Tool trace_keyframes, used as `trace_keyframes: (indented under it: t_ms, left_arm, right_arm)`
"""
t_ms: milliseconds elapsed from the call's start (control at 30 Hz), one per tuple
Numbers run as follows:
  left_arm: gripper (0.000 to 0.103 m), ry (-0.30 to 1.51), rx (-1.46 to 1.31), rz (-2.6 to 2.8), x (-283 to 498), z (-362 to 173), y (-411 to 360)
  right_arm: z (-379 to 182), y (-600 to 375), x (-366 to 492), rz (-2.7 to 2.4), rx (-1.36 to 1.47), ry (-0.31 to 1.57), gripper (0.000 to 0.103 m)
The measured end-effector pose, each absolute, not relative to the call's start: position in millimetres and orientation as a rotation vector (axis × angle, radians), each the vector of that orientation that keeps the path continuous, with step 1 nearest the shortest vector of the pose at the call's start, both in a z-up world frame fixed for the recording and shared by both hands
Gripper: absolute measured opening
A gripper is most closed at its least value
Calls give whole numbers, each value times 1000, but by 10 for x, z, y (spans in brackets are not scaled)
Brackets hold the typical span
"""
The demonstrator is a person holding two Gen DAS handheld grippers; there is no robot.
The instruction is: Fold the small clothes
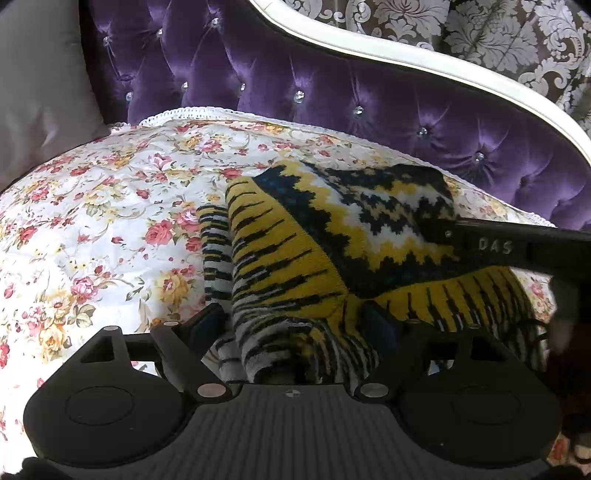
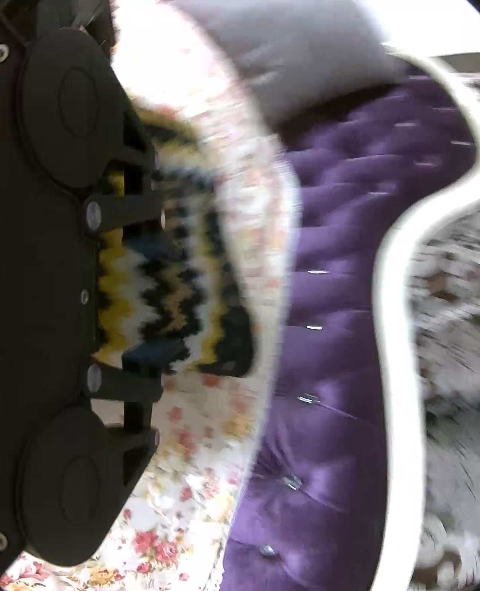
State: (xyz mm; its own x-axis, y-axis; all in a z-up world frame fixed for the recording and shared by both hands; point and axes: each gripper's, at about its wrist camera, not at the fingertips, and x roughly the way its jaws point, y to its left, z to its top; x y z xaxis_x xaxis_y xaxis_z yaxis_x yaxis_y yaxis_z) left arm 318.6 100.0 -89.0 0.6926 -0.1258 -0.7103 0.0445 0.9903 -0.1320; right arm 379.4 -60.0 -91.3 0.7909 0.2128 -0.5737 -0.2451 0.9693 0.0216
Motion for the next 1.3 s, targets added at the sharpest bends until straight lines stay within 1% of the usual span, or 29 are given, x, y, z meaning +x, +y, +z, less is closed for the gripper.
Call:
trace_keyframes:
  t_ms: [167, 333, 433, 533, 567, 633, 667, 700, 767, 833, 900, 933, 967, 1100, 1200, 1300]
  left_arm:
    - [83, 799, -108, -92, 3190, -894, 999]
    - [83, 796, -110, -92, 3186, -897, 1005]
    - [83, 794, -110, -89, 3184, -898, 1003]
    - [83, 787, -114, -85, 3174, -901, 999]
    - [83, 784, -115, -86, 3166, -902, 1000]
    - [84, 782, -130, -96, 3146, -893, 1029]
    - [84, 781, -148, -110, 3127, -880, 1070]
    - [83, 776, -168, -121, 3099, -867, 1113]
    - [83, 770, -220, -134, 3017, -848, 1250]
    - [83, 744, -261, -114, 2906, -823, 1412]
    - [85, 722, -286, -92, 2848, -804, 1577]
    - [85, 728, -309, -99, 2856, -801, 1646]
    - [85, 737, -332, -112, 2877, -794, 1692]
    - [85, 762, -365, -136, 2983, -749, 1765]
    - [85, 741, -360, -103, 2991, -749, 1803]
    - [85, 772, -407, -135, 3073, -825, 1852]
  right_arm:
    - [-885, -671, 3789, 260, -31, 607, 57]
    - [-708, -804, 3397, 284, -2, 519, 59]
    - [-754, -787, 3110, 285, -60, 512, 70]
    - [-959, -732, 2928, 269, -142, 558, 72]
    - [-1054, -729, 2886, 274, -141, 583, 77]
    - [-1178, -774, 2857, 290, -103, 634, 81]
    - [-1210, -823, 2840, 299, -56, 642, 81]
    - [-1208, -869, 2831, 305, -19, 646, 81]
    - [-1164, -965, 2816, 323, 25, 658, 85]
    - [-1085, -1085, 2798, 349, 63, 647, 88]
    - [-1008, -1205, 2776, 358, 111, 620, 93]
    - [-971, -1275, 2777, 363, 144, 603, 99]
    - [-938, -1352, 2789, 368, 182, 585, 102]
    - [-885, -1529, 3004, 393, 306, 582, 102]
    - [-970, -1563, 3192, 430, 348, 609, 102]
    - [-1123, -1578, 3365, 470, 407, 644, 102]
